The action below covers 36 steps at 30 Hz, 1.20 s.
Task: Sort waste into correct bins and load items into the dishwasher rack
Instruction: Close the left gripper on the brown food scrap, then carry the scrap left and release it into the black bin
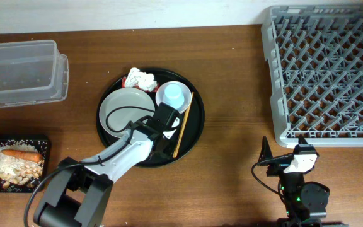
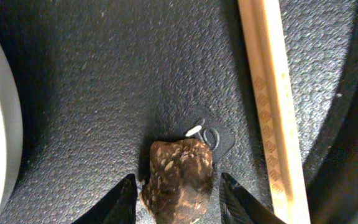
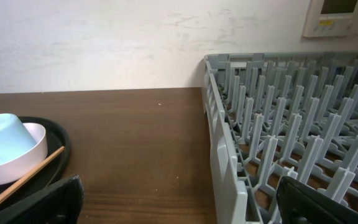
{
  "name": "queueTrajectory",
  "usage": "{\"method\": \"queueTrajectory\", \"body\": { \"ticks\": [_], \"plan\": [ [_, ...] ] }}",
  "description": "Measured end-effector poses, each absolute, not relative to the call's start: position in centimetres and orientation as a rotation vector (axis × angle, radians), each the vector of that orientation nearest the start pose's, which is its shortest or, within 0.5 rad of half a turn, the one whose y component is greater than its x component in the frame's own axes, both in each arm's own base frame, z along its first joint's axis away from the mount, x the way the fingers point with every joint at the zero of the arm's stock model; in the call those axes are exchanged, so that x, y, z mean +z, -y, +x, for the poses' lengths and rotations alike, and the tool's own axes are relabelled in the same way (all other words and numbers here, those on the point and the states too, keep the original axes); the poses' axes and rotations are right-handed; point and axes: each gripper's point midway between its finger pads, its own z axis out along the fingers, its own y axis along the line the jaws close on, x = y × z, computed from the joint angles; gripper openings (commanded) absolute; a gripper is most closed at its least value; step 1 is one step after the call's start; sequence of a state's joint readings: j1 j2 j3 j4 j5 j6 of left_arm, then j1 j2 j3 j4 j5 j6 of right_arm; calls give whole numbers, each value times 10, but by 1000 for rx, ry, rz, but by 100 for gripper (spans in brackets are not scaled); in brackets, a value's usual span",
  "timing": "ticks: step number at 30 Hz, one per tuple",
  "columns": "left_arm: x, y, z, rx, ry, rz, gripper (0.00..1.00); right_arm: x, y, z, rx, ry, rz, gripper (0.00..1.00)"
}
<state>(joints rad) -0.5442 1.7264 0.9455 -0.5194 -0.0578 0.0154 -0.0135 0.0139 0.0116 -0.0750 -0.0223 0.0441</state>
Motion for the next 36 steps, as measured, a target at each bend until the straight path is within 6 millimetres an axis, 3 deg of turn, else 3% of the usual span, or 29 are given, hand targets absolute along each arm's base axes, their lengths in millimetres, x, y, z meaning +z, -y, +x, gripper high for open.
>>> {"method": "queueTrajectory", "body": {
  "ticks": [11, 16, 20, 24, 27, 29, 31, 33, 36],
  "plan": [
    [4, 171, 299, -36, -2761, 784, 42, 158, -1, 246, 42, -1648, 30, 98],
    [5, 173, 299, -46, -2759, 784, 30, 158, -1, 246, 42, -1648, 31, 98],
    [10, 175, 303, -46, -2757, 783, 30, 158, -1, 246, 42, -1648, 30, 99],
    [32, 176, 311, -19, -2756, 779, 29, 158, -1, 246, 42, -1648, 31, 98],
    [77, 167, 324, 58, -2678, 710, 29, 158, -1, 246, 42, -1648, 31, 98],
    [115, 151, 337, 108, -2587, 618, 29, 158, -1, 246, 42, -1648, 31, 98],
    [153, 115, 352, 169, -2512, 437, 29, 158, -1, 246, 42, -1648, 31, 99],
    [166, 81, 361, 193, -2495, 262, 29, 158, -1, 246, 41, -1648, 30, 98],
    [172, -4, 372, 270, -2484, -138, 30, 158, -1, 246, 42, -1648, 31, 98]
  ]
}}
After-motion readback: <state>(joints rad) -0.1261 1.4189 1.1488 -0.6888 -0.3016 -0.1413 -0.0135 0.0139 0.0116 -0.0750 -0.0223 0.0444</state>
